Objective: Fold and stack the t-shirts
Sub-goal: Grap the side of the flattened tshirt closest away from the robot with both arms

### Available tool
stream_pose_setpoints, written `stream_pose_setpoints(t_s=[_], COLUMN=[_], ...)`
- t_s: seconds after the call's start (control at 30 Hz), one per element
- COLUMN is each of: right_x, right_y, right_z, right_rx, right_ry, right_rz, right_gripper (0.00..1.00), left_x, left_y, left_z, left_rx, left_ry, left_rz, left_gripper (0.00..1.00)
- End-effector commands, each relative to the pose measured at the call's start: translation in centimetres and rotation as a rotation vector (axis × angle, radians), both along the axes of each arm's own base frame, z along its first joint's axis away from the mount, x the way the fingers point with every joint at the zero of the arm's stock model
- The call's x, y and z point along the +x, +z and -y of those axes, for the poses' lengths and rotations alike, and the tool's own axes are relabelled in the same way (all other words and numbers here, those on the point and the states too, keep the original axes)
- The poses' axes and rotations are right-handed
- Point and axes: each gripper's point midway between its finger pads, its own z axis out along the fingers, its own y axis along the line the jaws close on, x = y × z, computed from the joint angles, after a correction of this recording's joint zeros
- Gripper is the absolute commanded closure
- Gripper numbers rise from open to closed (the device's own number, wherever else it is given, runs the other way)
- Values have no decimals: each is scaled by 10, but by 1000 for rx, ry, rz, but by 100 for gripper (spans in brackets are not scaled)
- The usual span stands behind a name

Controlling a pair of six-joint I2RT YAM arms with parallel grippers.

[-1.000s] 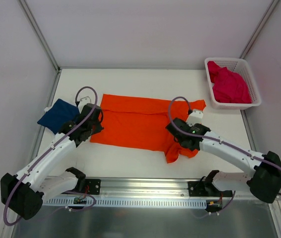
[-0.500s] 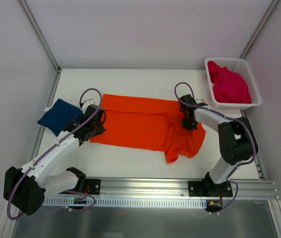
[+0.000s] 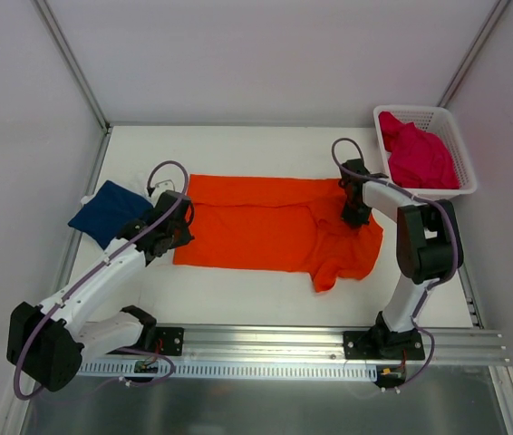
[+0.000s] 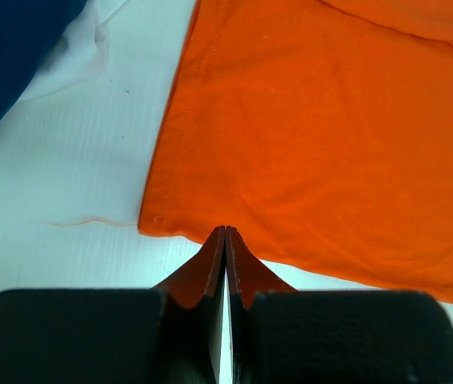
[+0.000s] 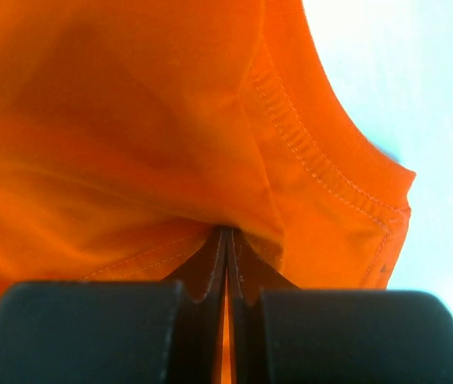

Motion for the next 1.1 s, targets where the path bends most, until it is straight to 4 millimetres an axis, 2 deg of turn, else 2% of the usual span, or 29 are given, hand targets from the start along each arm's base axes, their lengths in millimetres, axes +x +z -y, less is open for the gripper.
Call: stream_pose_setpoints(t_s=[0.0, 0.13, 0.2, 0.3, 0.33, 0.37, 0.4, 0.43, 0.47, 0.5, 0.57, 0.6, 0.67, 0.7, 0.77, 0.8, 0.9, 1.07], right_x=[2, 20, 22, 27, 28, 30, 31, 32, 34, 34, 33, 28, 22, 16, 5, -4, -29, -70], right_y=[6, 17, 19, 24, 26, 31, 35, 39, 48, 54, 68, 83, 99, 116, 130, 146, 171, 200], right_z=[22, 38, 48, 52, 51, 51, 49, 47, 44, 42, 41, 38, 32, 31, 25, 24, 16, 2], right_rx=[-58, -78, -89, -80, -80, -75, -64, -55, -35, -25, -23, -18, -14, -8, -11, -5, 8, 40], right_ry=[-9, -22, -37, -31, -27, -19, -13, -6, 4, 12, 16, 26, 45, 49, 68, 74, 107, 163], right_rz=[-49, -51, -64, -54, -49, -27, -11, 7, 45, 65, 112, 155, 199, 243, 278, 326, 398, 501], right_gripper=[99, 99, 99, 100, 99, 99, 96, 89, 76, 71, 63, 62, 60, 60, 59, 58, 57, 57], left_x=[3, 0, -4, -14, -18, -26, -29, -31, -40, -42, -50, -51, -58, -58, -61, -62, -65, -59], left_y=[-7, -31, -40, -60, -64, -70, -71, -71, -74, -69, -66, -61, -62, -61, -65, -68, -79, -82], left_z=[0, 3, 4, 2, 3, -1, -5, -12, -21, -25, -33, -31, -32, -34, -37, -36, -34, -23], left_rx=[22, 43, 44, 62, 61, 71, 80, 109, 135, 138, 149, 120, 106, 110, 123, 123, 110, 38], left_ry=[-8, -18, -22, -12, -11, -1, 7, 30, 54, 66, 101, 101, 109, 119, 130, 128, 144, 118], left_rz=[-24, -118, -157, -243, -264, -290, -292, -281, -299, -278, -277, -254, -260, -249, -265, -279, -302, -249], left_gripper=[100, 100, 100, 100, 92, 76, 56, 49, 37, 20, 16, 12, 10, 11, 12, 13, 18, 24])
